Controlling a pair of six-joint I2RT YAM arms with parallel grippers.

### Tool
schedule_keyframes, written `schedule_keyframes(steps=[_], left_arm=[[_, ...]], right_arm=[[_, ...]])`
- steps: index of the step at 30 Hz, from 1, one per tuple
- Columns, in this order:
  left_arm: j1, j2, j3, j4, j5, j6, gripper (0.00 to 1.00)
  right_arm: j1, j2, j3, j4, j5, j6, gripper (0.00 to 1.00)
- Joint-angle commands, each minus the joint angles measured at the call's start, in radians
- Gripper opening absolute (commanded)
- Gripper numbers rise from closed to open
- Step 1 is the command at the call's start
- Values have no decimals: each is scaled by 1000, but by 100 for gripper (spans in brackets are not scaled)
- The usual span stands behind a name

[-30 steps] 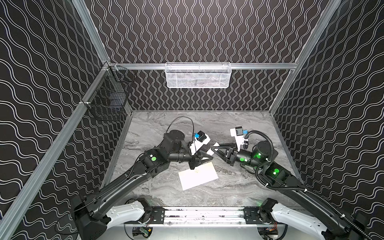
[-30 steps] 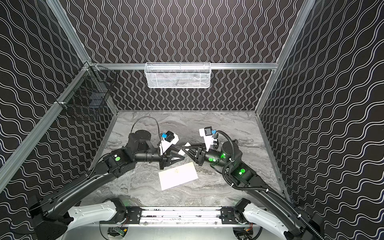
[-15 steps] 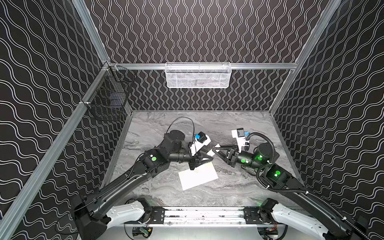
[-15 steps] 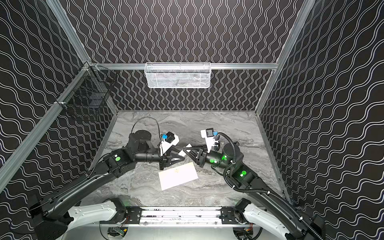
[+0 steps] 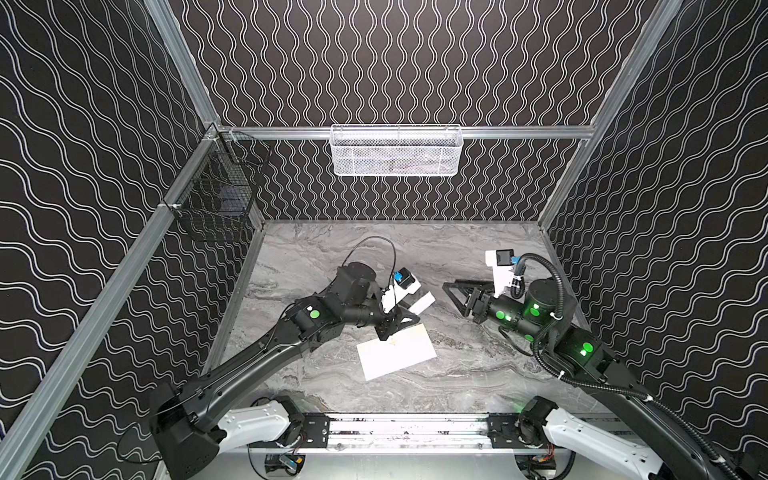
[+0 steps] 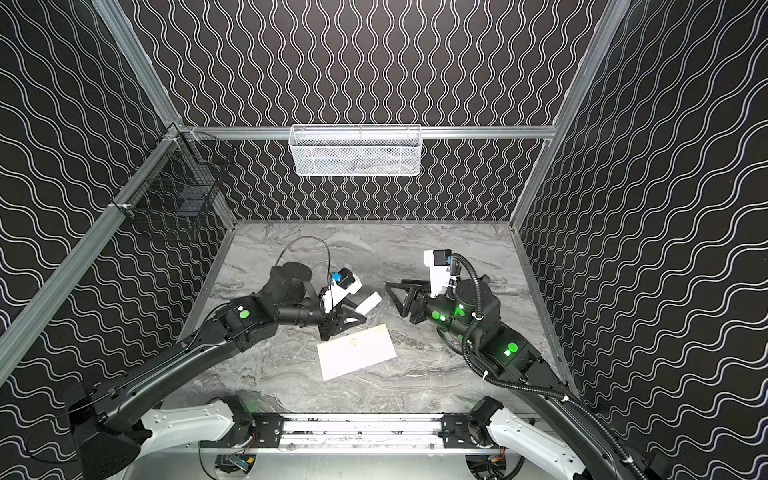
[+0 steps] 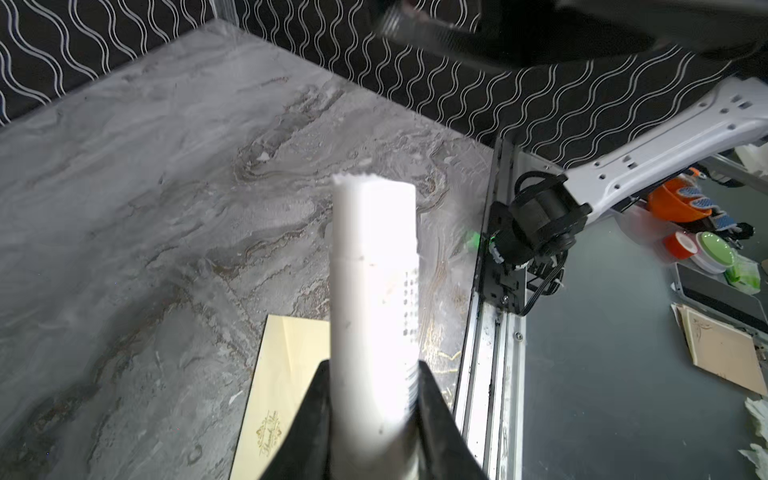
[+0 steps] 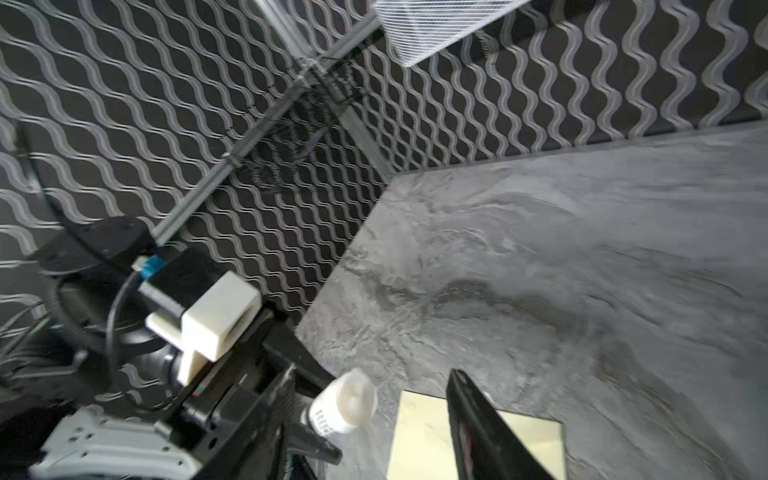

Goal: Place the letter into the envelope and seal it

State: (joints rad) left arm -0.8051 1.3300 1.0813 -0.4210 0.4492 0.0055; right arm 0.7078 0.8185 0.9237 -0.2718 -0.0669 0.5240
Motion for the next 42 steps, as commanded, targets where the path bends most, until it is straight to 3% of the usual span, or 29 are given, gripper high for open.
schedule_keyframes(steps=[1, 5, 11, 18, 24, 32, 36, 42], left_arm=[[1, 23, 2, 8, 9, 31, 0], [2, 54, -18, 19, 30, 42, 0], [5, 117, 19, -42, 54, 77, 0], [23, 232, 61, -56, 139, 78, 0], [45, 260, 61, -79, 188, 60, 0], [50, 201, -56, -77, 193, 1, 0], [50, 172, -85, -109, 177, -13, 0], [50, 147, -106, -122, 163, -22, 0]], right_arm=[[-9, 34, -11, -245, 230, 6, 60], [-88, 136, 31, -357, 322, -25, 60], [-383, 327, 53, -424, 230, -117, 56], [-539, 564, 103, -377, 138, -239, 54], [-499, 642, 80, -355, -88, -260, 49], [-392, 635, -5, -436, -38, -237, 51], [-345, 654, -10, -407, -18, -237, 57], [-299, 704, -1, -377, 82, -230, 53]])
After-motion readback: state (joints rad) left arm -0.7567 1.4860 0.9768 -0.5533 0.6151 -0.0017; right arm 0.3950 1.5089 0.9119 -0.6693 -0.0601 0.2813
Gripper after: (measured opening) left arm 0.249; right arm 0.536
